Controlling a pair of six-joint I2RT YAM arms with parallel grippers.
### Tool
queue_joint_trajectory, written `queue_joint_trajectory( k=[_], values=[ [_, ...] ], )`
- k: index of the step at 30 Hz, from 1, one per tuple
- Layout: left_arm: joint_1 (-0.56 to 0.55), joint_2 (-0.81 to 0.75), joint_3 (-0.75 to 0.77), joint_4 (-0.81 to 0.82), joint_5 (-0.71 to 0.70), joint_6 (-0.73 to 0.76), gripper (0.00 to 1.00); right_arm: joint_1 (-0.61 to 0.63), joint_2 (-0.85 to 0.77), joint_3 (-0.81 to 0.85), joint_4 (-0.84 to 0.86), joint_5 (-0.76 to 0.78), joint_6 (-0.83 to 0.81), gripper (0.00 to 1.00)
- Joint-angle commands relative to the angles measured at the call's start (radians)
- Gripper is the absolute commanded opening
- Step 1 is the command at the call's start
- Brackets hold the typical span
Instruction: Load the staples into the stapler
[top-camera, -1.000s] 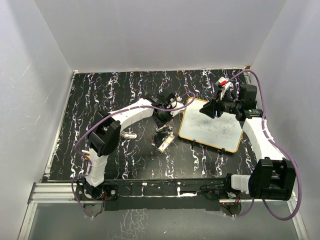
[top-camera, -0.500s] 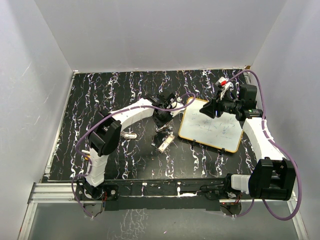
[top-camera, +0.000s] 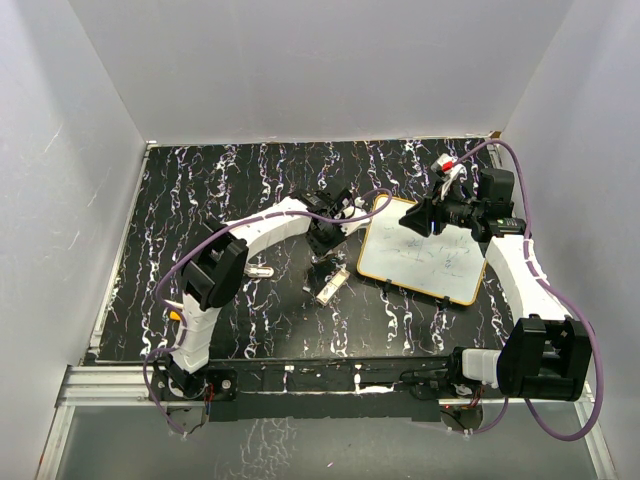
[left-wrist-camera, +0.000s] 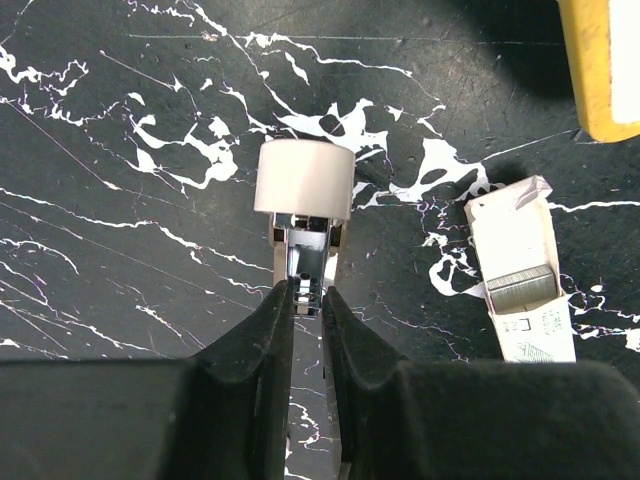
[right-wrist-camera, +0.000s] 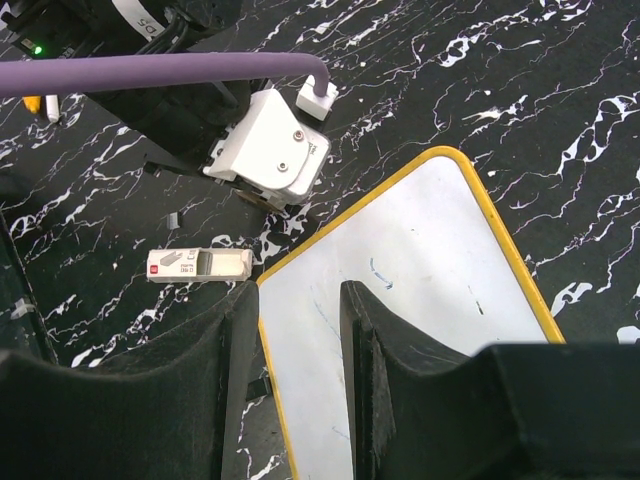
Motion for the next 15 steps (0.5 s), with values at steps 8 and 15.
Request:
queue_joint_trajectory(
  k=[8, 15],
  values=[
    [-0.004, -0.011, 0.054, -0.047, 0.011, -0.001, 0.0, -0.01, -0.025, -0.002, 0.051, -0.027, -0.01, 0.41],
    [-0.004, -0.022, 0.098, -0.078, 0.025, -0.01, 0.0, -0.01, -0.02, -0.004, 0.053, -0.029, -0.01, 0.42]
  ],
)
